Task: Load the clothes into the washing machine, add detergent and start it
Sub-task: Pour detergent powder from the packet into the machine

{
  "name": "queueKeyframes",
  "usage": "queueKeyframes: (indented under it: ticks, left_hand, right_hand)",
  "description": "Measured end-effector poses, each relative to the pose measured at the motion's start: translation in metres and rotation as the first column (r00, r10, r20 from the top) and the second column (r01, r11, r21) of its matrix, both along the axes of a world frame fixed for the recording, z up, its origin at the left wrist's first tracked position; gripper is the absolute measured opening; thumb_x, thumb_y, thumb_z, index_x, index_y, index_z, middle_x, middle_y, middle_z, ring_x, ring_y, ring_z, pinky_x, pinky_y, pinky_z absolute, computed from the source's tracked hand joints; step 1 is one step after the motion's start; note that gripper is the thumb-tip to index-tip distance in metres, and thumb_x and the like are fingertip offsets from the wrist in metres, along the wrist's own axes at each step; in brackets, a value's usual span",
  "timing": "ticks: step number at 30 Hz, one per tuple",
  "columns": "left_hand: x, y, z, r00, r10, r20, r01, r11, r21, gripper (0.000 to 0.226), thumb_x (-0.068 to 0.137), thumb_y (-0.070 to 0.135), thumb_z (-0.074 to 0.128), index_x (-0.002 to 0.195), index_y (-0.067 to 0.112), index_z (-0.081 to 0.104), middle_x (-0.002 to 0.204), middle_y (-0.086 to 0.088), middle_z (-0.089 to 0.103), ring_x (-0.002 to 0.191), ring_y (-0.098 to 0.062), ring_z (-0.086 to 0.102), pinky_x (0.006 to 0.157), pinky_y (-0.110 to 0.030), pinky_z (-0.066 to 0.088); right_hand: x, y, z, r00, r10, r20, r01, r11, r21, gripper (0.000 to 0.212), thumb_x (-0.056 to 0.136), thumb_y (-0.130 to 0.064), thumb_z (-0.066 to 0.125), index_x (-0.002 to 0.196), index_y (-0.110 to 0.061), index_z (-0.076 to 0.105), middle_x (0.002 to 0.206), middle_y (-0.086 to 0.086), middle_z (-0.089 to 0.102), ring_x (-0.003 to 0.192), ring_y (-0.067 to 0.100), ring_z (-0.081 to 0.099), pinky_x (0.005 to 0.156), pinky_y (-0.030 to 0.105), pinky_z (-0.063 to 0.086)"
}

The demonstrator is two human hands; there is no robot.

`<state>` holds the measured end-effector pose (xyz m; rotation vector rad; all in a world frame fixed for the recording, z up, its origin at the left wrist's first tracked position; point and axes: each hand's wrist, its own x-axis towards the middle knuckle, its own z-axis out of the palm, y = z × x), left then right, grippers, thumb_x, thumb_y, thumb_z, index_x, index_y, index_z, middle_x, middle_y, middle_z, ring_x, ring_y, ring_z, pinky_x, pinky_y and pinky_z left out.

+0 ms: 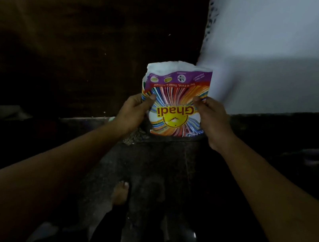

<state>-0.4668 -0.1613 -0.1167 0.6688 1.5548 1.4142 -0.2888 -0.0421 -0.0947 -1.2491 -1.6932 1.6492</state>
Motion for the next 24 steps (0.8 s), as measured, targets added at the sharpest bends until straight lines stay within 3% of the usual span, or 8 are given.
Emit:
queueKeyframes:
  ticks: [2, 4, 9, 13, 17, 20, 22, 24]
  left_hand:
    - [-0.014, 0.009, -0.037, 1.0, 0.019, 0.008, -0.019, 1.0, -0.018, 0.026, 0.107, 0.015, 0.044, 0.115, 0.0, 0.065, 0.092, 0.004, 0.079, 0.088, -0.012, 0.075, 0.076, -0.025, 0.058]
    - [-0.036, 0.026, -0.087, 1.0, 0.029, -0.004, -0.029, 0.998, -0.048, 0.027, 0.107, 0.013, 0.044, 0.118, -0.004, 0.062, 0.089, 0.006, 0.079, 0.086, -0.009, 0.074, 0.074, -0.024, 0.058]
    - [-0.082, 0.062, -0.214, 0.998, 0.055, 0.016, -0.052, 0.989, -0.135, 0.019, 0.106, 0.01, 0.047, 0.115, 0.004, 0.063, 0.081, 0.013, 0.077, 0.08, -0.003, 0.073, 0.071, -0.021, 0.057]
    - [-0.111, 0.084, -0.308, 0.998, 0.05, 0.045, -0.04, 0.98, -0.193, 0.022, 0.105, 0.008, 0.048, 0.123, 0.004, 0.06, 0.089, 0.011, 0.077, 0.085, -0.006, 0.073, 0.077, -0.025, 0.059]
    - [-0.127, 0.1, -0.379, 0.999, 0.027, 0.042, -0.016, 0.972, -0.234, 0.021, 0.105, 0.007, 0.048, 0.123, 0.006, 0.059, 0.085, 0.015, 0.077, 0.079, 0.003, 0.072, 0.07, -0.016, 0.056]
    - [-0.141, 0.115, -0.427, 1.0, 0.013, 0.01, -0.01, 0.973, -0.232, 0.028, 0.104, 0.007, 0.049, 0.131, 0.001, 0.057, 0.122, -0.011, 0.07, 0.098, -0.01, 0.071, 0.085, -0.025, 0.059]
    - [-0.148, 0.123, -0.449, 1.0, -0.026, 0.006, 0.026, 0.978, -0.208, 0.036, 0.105, 0.006, 0.046, 0.14, -0.003, 0.05, 0.137, -0.016, 0.06, 0.111, -0.018, 0.067, 0.096, -0.033, 0.057]
    - [-0.155, 0.131, -0.469, 0.998, -0.067, -0.02, 0.061, 0.978, -0.2, 0.036, 0.106, 0.002, 0.043, 0.142, 0.003, 0.046, 0.137, -0.01, 0.057, 0.103, -0.003, 0.069, 0.092, -0.028, 0.058]
  right_hand:
    - [-0.013, 0.01, -0.037, 1.0, -0.004, 0.004, 0.005, 1.0, -0.017, 0.034, 0.106, -0.024, 0.053, 0.075, -0.017, 0.066, 0.051, -0.018, 0.059, 0.048, -0.007, 0.051, 0.058, 0.021, 0.04]
    - [-0.033, 0.024, -0.089, 1.0, 0.004, -0.002, -0.004, 0.999, -0.038, 0.042, 0.107, -0.02, 0.052, 0.065, -0.02, 0.054, 0.04, -0.017, 0.047, 0.042, -0.003, 0.044, 0.058, 0.021, 0.037]
    - [-0.077, 0.058, -0.219, 1.0, -0.016, 0.018, 0.018, 0.99, -0.141, 0.041, 0.105, -0.026, 0.056, 0.065, -0.019, 0.049, 0.047, -0.006, 0.033, 0.051, 0.014, 0.031, 0.058, 0.03, 0.026]
    - [-0.103, 0.082, -0.31, 0.997, 0.004, 0.078, 0.009, 0.986, -0.169, 0.047, 0.105, -0.024, 0.056, 0.059, -0.024, 0.067, 0.051, -0.013, 0.052, 0.057, 0.006, 0.05, 0.064, 0.026, 0.035]
    - [-0.121, 0.099, -0.39, 0.993, 0.019, 0.113, 0.005, 0.979, -0.205, 0.056, 0.106, -0.018, 0.052, 0.059, -0.034, 0.075, 0.052, -0.02, 0.062, 0.054, -0.01, 0.057, 0.064, 0.02, 0.043]
    - [-0.134, 0.11, -0.438, 0.995, -0.016, 0.103, 0.038, 0.975, -0.221, 0.033, 0.105, -0.026, 0.055, 0.081, -0.028, 0.077, 0.082, -0.009, 0.076, 0.083, 0.014, 0.072, 0.085, 0.037, 0.054]
    - [-0.141, 0.118, -0.461, 0.996, -0.027, 0.083, 0.046, 0.97, -0.237, 0.024, 0.106, -0.023, 0.053, 0.094, -0.023, 0.074, 0.093, 0.0, 0.077, 0.088, 0.021, 0.074, 0.087, 0.041, 0.057]
    - [-0.149, 0.124, -0.48, 0.997, -0.017, 0.075, 0.034, 0.972, -0.231, 0.023, 0.107, -0.02, 0.05, 0.1, -0.019, 0.072, 0.097, 0.003, 0.077, 0.09, 0.02, 0.075, 0.084, 0.038, 0.06]
